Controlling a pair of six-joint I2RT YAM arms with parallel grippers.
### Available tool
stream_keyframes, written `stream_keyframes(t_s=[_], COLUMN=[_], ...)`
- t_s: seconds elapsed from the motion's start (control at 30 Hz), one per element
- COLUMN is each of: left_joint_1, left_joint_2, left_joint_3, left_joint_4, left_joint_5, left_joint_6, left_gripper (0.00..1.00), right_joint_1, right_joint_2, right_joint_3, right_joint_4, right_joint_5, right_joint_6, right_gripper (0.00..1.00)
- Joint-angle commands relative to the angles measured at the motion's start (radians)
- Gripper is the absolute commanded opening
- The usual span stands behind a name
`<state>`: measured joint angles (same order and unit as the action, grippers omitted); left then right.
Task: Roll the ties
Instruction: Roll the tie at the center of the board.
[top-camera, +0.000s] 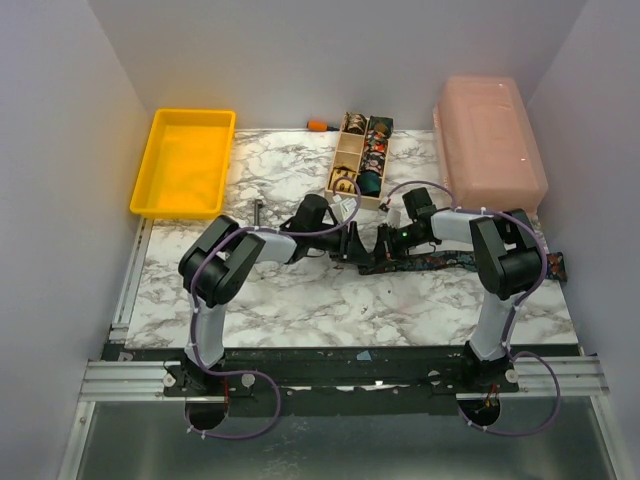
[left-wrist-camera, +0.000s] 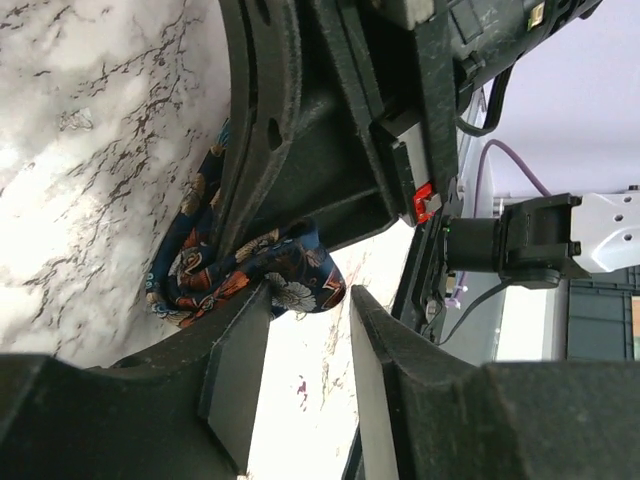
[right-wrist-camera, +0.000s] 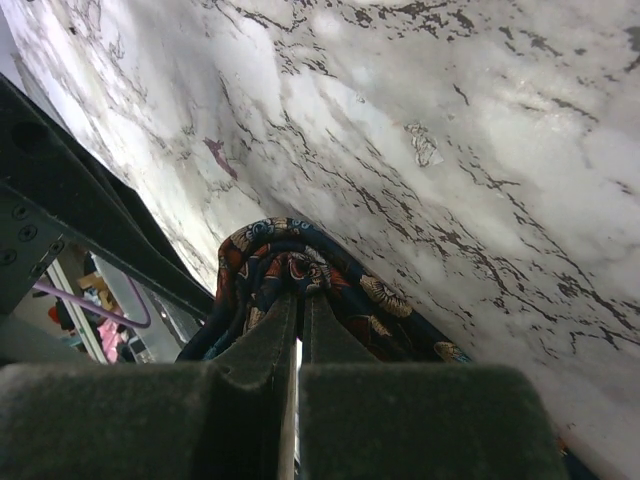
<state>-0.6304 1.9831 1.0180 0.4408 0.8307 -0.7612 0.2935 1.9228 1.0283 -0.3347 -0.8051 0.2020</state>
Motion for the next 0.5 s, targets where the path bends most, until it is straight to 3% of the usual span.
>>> stream_keyframes(t_s=[0.0,0.17,0.47], left_joint_1=[0.026,0.037,0.035], left_joint_2=[0.055,0.078,0.103], left_joint_3=[-0.004,0.039,0.093], left_joint_4=[-0.03,-0.236,-0.383], left_joint_5=[-0.001,-0.064,-0.137], left_joint_6=[0.019,0.132,0.199], left_gripper=[0.38,0.33,0.29], right_joint_1=[0.014,0.014,0.013], right_joint_2=[0.058,0.034,-0.006], right_joint_3=[-0.026,-0.02,0.012], right_joint_4=[-0.001,-0.017,-0.059], right_joint_5=[0.188,0.203,0.211], right_joint_6=[-0.043,-0.041,-0.033], right_gripper=[0.0,0.03,0.11])
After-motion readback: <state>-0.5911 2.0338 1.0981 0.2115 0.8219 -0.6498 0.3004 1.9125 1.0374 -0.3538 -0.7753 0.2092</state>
